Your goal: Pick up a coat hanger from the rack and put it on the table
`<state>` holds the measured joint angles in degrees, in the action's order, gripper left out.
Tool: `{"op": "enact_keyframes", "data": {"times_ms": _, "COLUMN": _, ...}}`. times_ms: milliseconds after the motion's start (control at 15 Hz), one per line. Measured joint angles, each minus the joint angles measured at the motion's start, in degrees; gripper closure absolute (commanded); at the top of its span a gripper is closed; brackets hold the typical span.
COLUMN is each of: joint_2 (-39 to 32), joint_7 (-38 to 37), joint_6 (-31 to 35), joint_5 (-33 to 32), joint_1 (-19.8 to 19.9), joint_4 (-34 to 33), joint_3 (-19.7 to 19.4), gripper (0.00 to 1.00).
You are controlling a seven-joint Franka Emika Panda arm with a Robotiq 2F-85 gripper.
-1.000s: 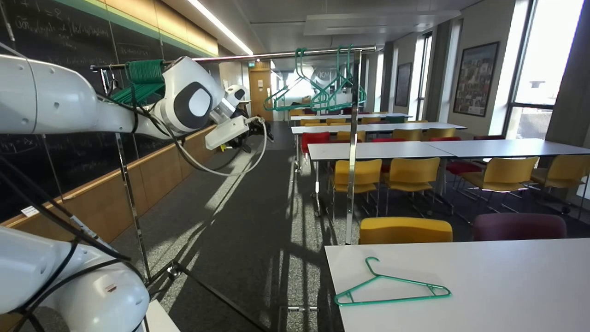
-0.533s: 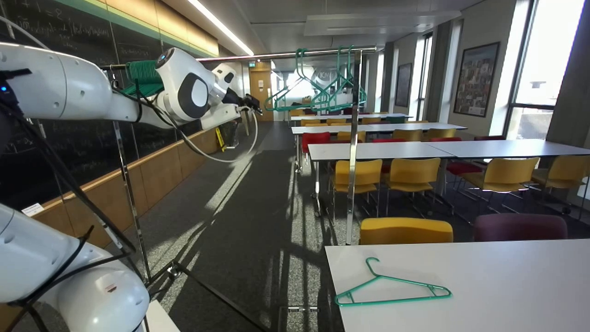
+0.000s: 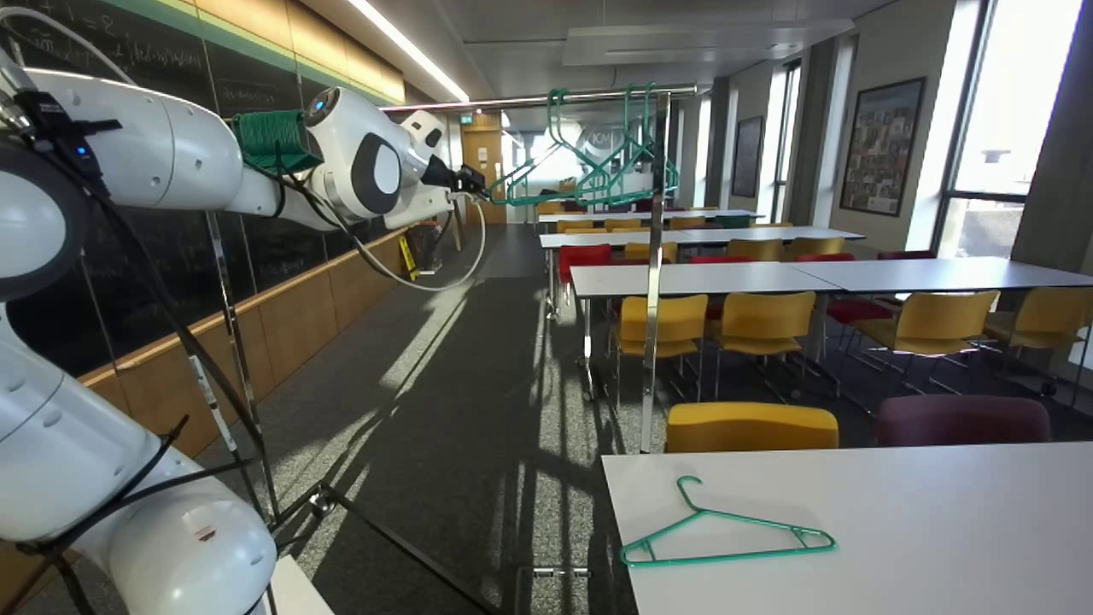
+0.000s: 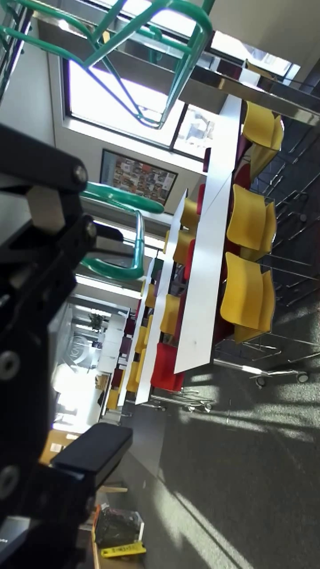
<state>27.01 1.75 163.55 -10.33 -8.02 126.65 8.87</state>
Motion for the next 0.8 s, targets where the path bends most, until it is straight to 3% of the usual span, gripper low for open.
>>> {"op": "enact_keyframes", "data": {"times_ms": 667, "joint_2": -2.1, "joint_7": -0.4, "joint_6": 3.3, "joint_5": 1.9, "joint_1": 0.7, "joint_4": -2.3, "joint_3": -1.1, "gripper": 0.00}}
{"op": "enact_keyframes", "data": {"times_ms": 733, "joint_2": -2.2, "joint_7": -0.4, "joint_6": 3.6, "joint_5": 2.3, "joint_1": 0.7, "joint_4": -2.4, "joint_3": -1.3, "gripper": 0.25}}
{"op": "enact_keyframes", "data": {"times_ms": 800, "joint_2": -2.4, "joint_7": -0.4, "joint_6": 3.7, "joint_5": 2.7, "joint_1": 0.7, "joint_4": -2.4, "joint_3": -1.4, "gripper": 0.28}}
